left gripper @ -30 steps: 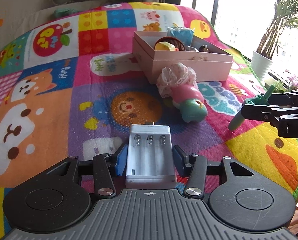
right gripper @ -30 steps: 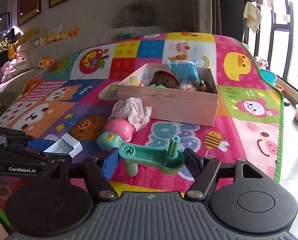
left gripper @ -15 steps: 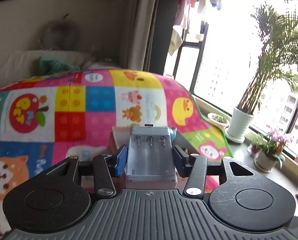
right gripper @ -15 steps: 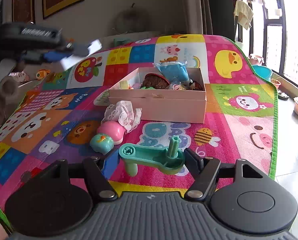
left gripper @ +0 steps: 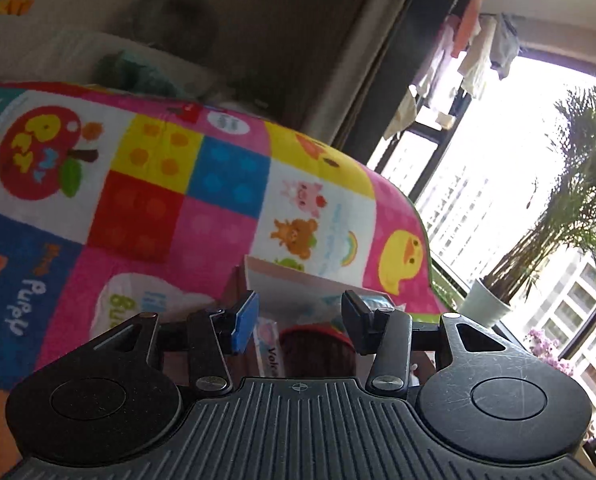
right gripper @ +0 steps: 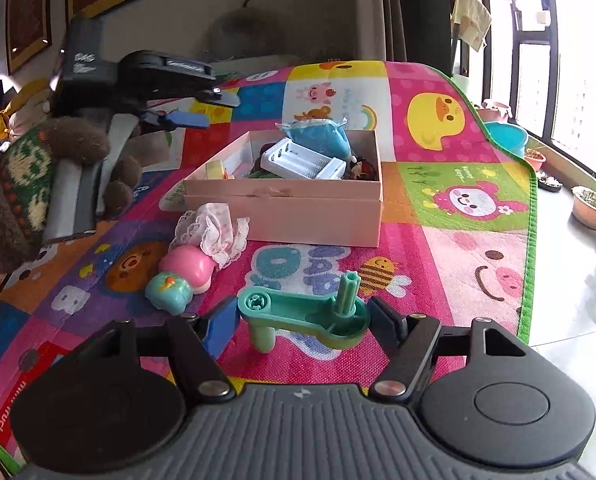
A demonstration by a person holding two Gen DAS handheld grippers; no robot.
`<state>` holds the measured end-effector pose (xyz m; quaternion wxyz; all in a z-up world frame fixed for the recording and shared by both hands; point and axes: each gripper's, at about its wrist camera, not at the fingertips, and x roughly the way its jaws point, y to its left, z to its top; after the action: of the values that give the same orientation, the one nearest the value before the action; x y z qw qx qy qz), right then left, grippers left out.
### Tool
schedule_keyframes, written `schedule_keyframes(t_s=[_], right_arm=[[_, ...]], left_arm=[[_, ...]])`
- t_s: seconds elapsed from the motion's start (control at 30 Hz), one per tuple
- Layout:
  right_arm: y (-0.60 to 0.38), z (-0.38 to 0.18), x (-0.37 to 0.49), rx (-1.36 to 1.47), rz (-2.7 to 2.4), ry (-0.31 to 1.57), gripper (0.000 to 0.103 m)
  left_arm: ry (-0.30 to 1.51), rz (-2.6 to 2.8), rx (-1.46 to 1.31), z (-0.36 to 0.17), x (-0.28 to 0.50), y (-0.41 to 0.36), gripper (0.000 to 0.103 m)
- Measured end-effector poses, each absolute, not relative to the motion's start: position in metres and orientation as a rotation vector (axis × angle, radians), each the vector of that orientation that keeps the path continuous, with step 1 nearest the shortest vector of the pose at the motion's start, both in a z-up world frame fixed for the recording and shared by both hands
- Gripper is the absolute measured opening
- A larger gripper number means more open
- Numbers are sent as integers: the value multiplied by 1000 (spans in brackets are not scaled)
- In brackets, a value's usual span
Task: Organize objects
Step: 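Lower the charger into the pink box with the left gripper while the right carries the teal crank over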
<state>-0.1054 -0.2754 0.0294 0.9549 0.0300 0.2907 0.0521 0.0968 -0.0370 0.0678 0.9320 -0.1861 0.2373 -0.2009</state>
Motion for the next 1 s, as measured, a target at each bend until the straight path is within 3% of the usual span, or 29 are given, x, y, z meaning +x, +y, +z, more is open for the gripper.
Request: schedule_keyframes(t_s=[0.2, 0.43, 0.5, 0.7, 1.0], right_arm=[[-282, 84, -63, 131, 212, 529, 70], [-261, 162, 52, 150, 207, 381, 71], [-252, 173, 81, 149, 171, 362, 84], [-237, 177, 91, 135, 131, 320, 90], [-239, 147, 67, 55, 106, 390, 90]], left_arm=[[487, -450, -374, 39, 43, 9, 50], [514, -448, -425, 3, 30, 39, 50], [516, -443, -463, -1, 33, 46, 50], [526, -481, -526, -5, 35, 54, 50], [527, -477, -488, -4, 33, 47, 50]])
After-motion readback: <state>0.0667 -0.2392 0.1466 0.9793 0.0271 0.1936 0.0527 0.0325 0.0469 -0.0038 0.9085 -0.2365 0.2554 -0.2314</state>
